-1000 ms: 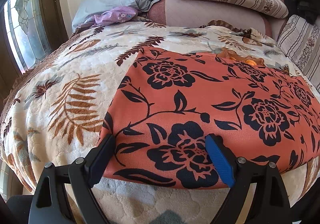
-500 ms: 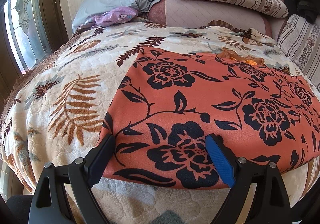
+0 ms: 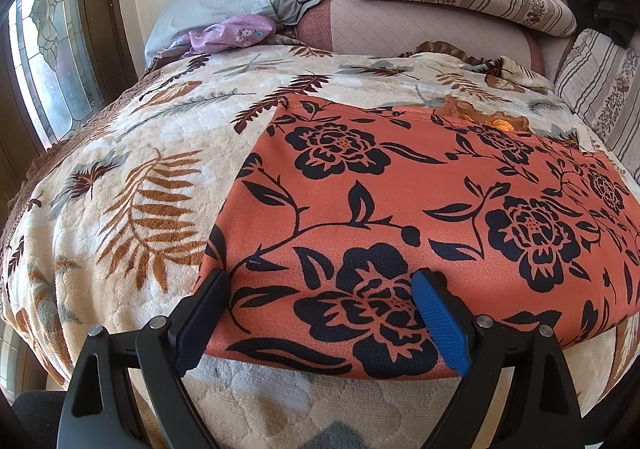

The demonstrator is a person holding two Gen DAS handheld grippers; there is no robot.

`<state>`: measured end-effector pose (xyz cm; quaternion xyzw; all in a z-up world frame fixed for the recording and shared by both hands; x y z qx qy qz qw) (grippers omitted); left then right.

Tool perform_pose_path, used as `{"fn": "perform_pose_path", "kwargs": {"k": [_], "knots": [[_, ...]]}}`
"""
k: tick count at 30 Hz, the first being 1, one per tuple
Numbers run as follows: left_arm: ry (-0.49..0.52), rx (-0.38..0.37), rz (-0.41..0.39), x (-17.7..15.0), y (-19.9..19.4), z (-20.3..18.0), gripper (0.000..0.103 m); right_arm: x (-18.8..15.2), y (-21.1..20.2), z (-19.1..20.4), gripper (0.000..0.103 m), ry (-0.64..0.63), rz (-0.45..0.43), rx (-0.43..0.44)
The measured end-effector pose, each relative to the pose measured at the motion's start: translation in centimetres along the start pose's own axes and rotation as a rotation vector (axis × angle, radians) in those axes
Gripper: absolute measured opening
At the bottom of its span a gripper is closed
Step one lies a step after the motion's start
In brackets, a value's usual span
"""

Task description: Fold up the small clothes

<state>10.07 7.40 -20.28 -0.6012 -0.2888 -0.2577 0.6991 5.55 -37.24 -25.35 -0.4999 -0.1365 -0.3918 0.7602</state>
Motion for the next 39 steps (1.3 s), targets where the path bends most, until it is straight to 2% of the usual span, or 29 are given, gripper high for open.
{"fn": "perform_pose_path", "kwargs": {"k": [4,6,9,13,18,19,21,23,26,29,30,31,33,35,38,39], "knots": [[0.001,-0.002,-0.001,0.0,0.0,-0.1,0.092,2.0,-5.2,-0.7,0.093,0.098,-0.191,0.04],[0.0,0.001,-0.002,0.1,0.0,-0.1,0.093,1.6,-7.4,-0.8,0.093,0.157,-0.24,0.067],[-0.004,0.009,-0.002,0.2,0.1,-0.1,0.094,-0.2,-7.5,0.8,0.093,0.159,-0.169,0.132],[-0.004,0.008,-0.002,0.2,0.1,-0.1,0.095,-3.8,-4.0,3.4,0.093,0.237,0.017,0.269],[0.014,-0.008,0.019,0.4,-0.3,-0.2,0.095,-5.2,-0.5,3.2,0.093,0.381,0.093,0.348],[0.011,-0.015,0.013,0.9,-0.8,-0.2,0.094,-4.9,0.0,2.7,0.093,0.423,0.095,0.356],[-0.01,-0.013,-0.061,2.9,-2.8,-0.1,0.094,-4.0,0.7,1.5,0.093,0.501,0.084,0.359],[-0.027,-0.067,-0.137,5.0,-4.9,-1.1,0.094,-2.7,0.9,1.0,0.093,0.523,0.061,0.361],[0.026,-0.177,-0.135,7.0,-5.8,-4.7,0.094,-1.2,1.5,0.7,0.093,0.562,0.049,0.386],[0.073,-0.204,-0.131,7.7,-5.3,-7.6,0.095,0.0,2.0,0.4,0.091,0.613,0.018,0.408],[0.077,-0.208,-0.126,7.6,-5.1,-8.5,0.095,0.4,1.8,0.3,0.084,0.614,0.0,0.409],[0.072,-0.215,-0.115,7.5,-5.0,-9.3,0.094,0.6,1.8,0.3,0.066,0.601,-0.013,0.394],[0.052,-0.259,-0.104,7.5,-5.1,-11.1,0.094,0.7,1.6,0.3,0.057,0.582,-0.026,0.365],[0.082,-0.269,-0.1,6.7,-4.8,-13.2,0.095,0.6,1.7,0.4,0.057,0.542,-0.018,0.329],[0.239,-0.199,0.091,2.9,-0.4,-16.2,0.095,0.3,2.5,0.3,0.061,0.527,0.006,0.28],[0.235,-0.2,0.1,2.5,-0.1,-16.3,0.095,0.4,2.4,0.2,0.066,0.525,0.002,0.279]]}}
Point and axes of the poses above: each gripper's, at about its wrist camera, not at the fingertips, and y roughly the way its jaws point, z to its left, x to its top, the point moved 10 cm from there along y, roughly the way its jaws point, and after that the axes turned 5 degrees about x, right-handed, at the moved point
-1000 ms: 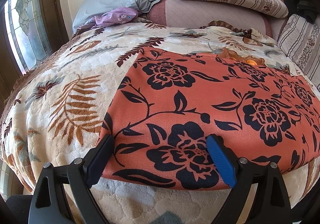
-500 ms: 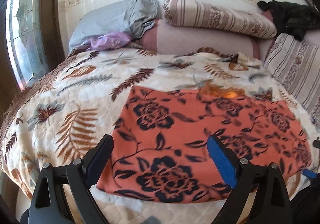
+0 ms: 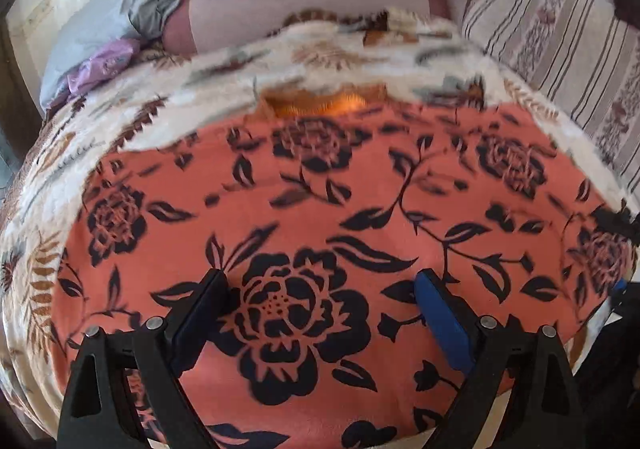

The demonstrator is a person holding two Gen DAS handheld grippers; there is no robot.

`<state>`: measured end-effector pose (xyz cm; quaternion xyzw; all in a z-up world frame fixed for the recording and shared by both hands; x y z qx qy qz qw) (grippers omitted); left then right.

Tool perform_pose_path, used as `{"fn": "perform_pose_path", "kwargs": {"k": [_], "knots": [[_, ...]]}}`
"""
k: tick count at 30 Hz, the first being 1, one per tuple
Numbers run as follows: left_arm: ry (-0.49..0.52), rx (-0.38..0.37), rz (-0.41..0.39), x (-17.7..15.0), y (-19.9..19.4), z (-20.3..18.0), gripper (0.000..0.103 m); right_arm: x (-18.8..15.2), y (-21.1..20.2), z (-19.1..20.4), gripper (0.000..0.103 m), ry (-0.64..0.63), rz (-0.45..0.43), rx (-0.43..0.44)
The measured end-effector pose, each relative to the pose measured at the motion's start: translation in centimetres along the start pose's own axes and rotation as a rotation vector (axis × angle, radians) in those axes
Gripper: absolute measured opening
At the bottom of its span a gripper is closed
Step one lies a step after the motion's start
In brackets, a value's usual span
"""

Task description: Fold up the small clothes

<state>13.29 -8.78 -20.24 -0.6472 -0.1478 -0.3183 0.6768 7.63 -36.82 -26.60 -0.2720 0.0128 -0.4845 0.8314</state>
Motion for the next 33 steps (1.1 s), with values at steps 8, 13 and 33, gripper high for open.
{"fn": "perform_pose_path", "kwargs": {"k": [8,13,33], "knots": [[-0.088,-0.129,-0.168,3.7,-5.6,3.6,0.094,0.4,1.5,2.0,0.019,-0.207,0.03,-0.168],[-0.325,-0.306,-0.155,3.5,-5.0,9.6,0.094,-0.8,0.7,13.5,0.017,-0.51,-0.048,-0.147],[-0.754,-0.683,-0.065,3.3,-3.1,17.8,0.094,-20.4,14.1,20.4,0.017,-0.907,0.309,-0.071]]}}
Point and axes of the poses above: each gripper's, at about its wrist camera, not at the fingertips, and y roughly the way its jaws point, z to its left, x to its top, the point moved 10 cm from there along y, roughly the way its jaws point, and after that the axes turned 5 degrees about x, right-handed, at the moved point
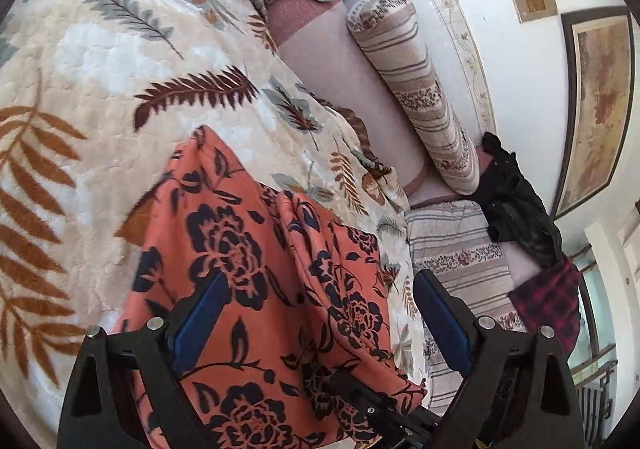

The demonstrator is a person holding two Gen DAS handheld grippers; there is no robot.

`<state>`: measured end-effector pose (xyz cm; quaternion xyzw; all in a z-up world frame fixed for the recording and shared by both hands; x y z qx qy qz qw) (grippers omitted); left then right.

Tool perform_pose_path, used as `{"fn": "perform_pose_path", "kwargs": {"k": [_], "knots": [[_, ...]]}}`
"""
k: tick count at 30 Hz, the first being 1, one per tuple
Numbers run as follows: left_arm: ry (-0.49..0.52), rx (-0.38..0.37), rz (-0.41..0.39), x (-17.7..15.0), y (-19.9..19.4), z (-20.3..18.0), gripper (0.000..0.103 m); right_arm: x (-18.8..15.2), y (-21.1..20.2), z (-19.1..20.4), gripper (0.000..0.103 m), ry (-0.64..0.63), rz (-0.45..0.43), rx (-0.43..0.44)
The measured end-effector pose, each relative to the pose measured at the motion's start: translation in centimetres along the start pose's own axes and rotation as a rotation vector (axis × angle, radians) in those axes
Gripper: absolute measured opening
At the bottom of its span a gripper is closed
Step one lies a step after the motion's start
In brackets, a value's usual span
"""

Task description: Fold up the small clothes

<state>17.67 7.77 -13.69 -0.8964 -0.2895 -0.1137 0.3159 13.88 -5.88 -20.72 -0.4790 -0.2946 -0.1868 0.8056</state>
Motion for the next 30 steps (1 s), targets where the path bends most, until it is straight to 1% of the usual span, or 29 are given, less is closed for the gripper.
{"fn": "perform_pose_path", "kwargs": {"k": [2,5,6,7,9,12,14,16,18,20,21,23,24,25,26,27,29,30], "knots": [[0.033,0.008,0.059,-0.5,1.8,-1.4,0.094,0.1,-0.5,0.3,0.017,-0.001,-0.016,0.014],[0.089,0.096,0.138,-0.7,4.8,-2.0,0.093,0.1,-1.6,0.7,0.017,-0.027,-0.04,0.016],[0.098,0.109,0.157,-0.7,5.6,-2.0,0.078,0.1,-1.8,0.9,0.017,-0.038,-0.047,0.016],[0.109,0.116,0.182,-0.8,6.4,-2.1,0.05,0.2,-2.1,1.0,0.017,-0.051,-0.054,0.017],[0.149,0.132,0.232,-1.1,7.6,-2.2,0.016,0.1,-2.5,1.2,0.017,-0.068,-0.061,0.016],[0.214,0.121,0.222,-0.4,7.3,-3.2,0.014,0.3,-2.8,1.7,0.017,-0.1,-0.069,0.014],[0.252,0.101,0.186,1.0,5.6,-4.2,0.013,1.0,-2.9,2.8,0.017,-0.119,-0.076,0.036],[0.31,0.073,0.133,2.7,3.3,-5.2,0.013,1.9,-3.1,4.7,0.017,-0.149,-0.093,0.067],[0.35,0.079,0.102,4.1,1.6,-4.7,0.013,2.5,-2.8,7.1,0.017,-0.19,-0.106,0.085],[0.331,0.119,0.114,5.2,1.6,-2.0,0.014,2.2,-1.1,9.0,0.017,-0.218,-0.08,0.098],[0.292,0.15,0.146,5.3,2.2,0.2,0.014,1.8,0.1,9.6,0.017,-0.222,-0.062,0.105],[0.218,0.234,0.226,4.8,4.0,5.1,0.014,0.3,3.6,9.9,0.017,-0.213,0.024,0.107],[0.196,0.263,0.246,4.3,4.6,7.0,0.014,-0.7,5.4,9.6,0.017,-0.194,0.066,0.105],[0.16,0.235,0.254,4.0,4.9,8.0,0.014,-1.5,6.6,9.3,0.018,-0.181,0.097,0.103],[0.125,0.2,0.248,4.1,4.7,8.2,0.014,-2.2,7.4,9.2,0.018,-0.18,0.108,0.102],[0.128,0.191,0.239,4.4,4.2,7.8,0.014,-2.2,7.2,9.3,0.018,-0.187,0.092,0.099],[0.226,0.183,0.176,5.1,3.1,5.9,0.014,-1.7,6.3,9.7,0.018,-0.186,0.072,0.099],[0.249,0.177,0.16,5.2,2.9,5.3,0.014,-1.3,5.8,9.9,0.018,-0.185,0.061,0.104]]}}
Point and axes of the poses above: each gripper's, at about its wrist camera, not at the fingertips, and y roughly the way its jaws point, z to its left, x to its top, the point moved 10 cm from there along y, roughly the way its jaws point, and after that the axes turned 5 degrees about x, right-handed, at the moved point
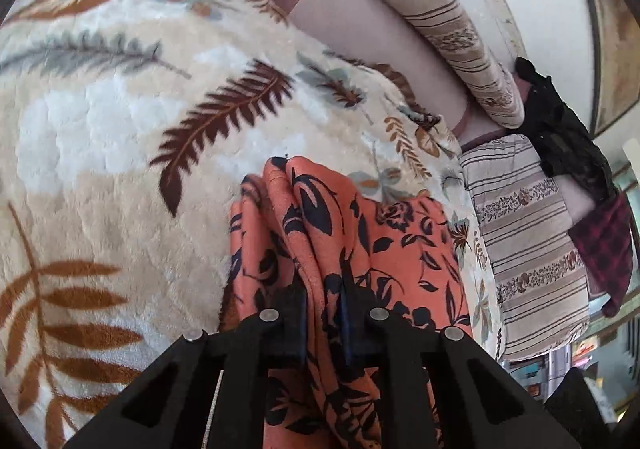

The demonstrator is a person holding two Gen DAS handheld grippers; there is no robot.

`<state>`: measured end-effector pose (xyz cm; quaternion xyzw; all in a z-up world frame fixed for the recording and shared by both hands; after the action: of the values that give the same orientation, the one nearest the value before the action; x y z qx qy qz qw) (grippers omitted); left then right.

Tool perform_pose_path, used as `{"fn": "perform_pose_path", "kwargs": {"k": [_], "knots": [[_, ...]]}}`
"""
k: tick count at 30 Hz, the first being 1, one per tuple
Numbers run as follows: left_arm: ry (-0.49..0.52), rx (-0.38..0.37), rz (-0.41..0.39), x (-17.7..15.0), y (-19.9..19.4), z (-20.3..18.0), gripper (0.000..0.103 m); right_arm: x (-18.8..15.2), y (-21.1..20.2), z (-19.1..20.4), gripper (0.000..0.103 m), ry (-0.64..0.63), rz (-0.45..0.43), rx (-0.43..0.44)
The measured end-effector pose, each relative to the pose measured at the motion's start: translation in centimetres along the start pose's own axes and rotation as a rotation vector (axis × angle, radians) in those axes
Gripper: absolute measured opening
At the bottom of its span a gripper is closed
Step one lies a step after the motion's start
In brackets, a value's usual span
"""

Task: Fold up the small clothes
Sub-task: 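Hold the blouse with the left gripper while the right gripper pinches a fold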

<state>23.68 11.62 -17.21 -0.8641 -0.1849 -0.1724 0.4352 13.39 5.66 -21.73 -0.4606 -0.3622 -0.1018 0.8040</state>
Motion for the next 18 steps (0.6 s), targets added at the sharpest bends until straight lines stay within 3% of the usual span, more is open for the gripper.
{"fn": "perform_pose_path", "kwargs": {"k": [2,5,8,10,11,13,18], "knots": [[-0.01,0.017,0.001,-0.1,0.2,0.3,0.014,0.1,-0.6,0.6,0.018,-0.017,-0.009,-0.008],[-0.064,0.045,0.078,-1.2,2.2,2.5,0.019,-1.1,1.1,0.4,0.028,-0.01,0.048,-0.033],[-0.1,0.018,0.034,-0.9,0.5,3.2,0.022,-1.8,0.6,1.2,0.039,-0.008,0.009,0.007],[-0.088,0.071,0.003,-1.1,-0.7,4.0,0.024,-2.3,-0.3,2.0,0.069,0.045,0.017,0.109],[-0.086,0.115,-0.012,-1.2,-1.4,4.3,0.029,-2.7,-1.0,2.3,0.07,0.05,0.013,0.131],[-0.056,0.195,-0.066,-1.5,-3.7,4.1,0.023,-3.5,-2.8,2.4,0.07,0.021,-0.007,0.109],[0.057,0.127,-0.134,-5.1,-9.7,-0.5,0.023,-5.4,-7.4,-0.4,0.07,0.104,-0.082,0.103]]}}
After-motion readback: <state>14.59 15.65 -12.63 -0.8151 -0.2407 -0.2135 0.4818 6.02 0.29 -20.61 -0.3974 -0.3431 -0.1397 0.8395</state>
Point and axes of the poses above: each gripper's, at about its wrist camera, not at the fingertips, and y roughly the way its jaws point, z to its left, x to its top, the point moved 10 cm from there along y, roughly the way its jaws point, and after that the axes turned 5 degrees about x, right-handed, at the moved point
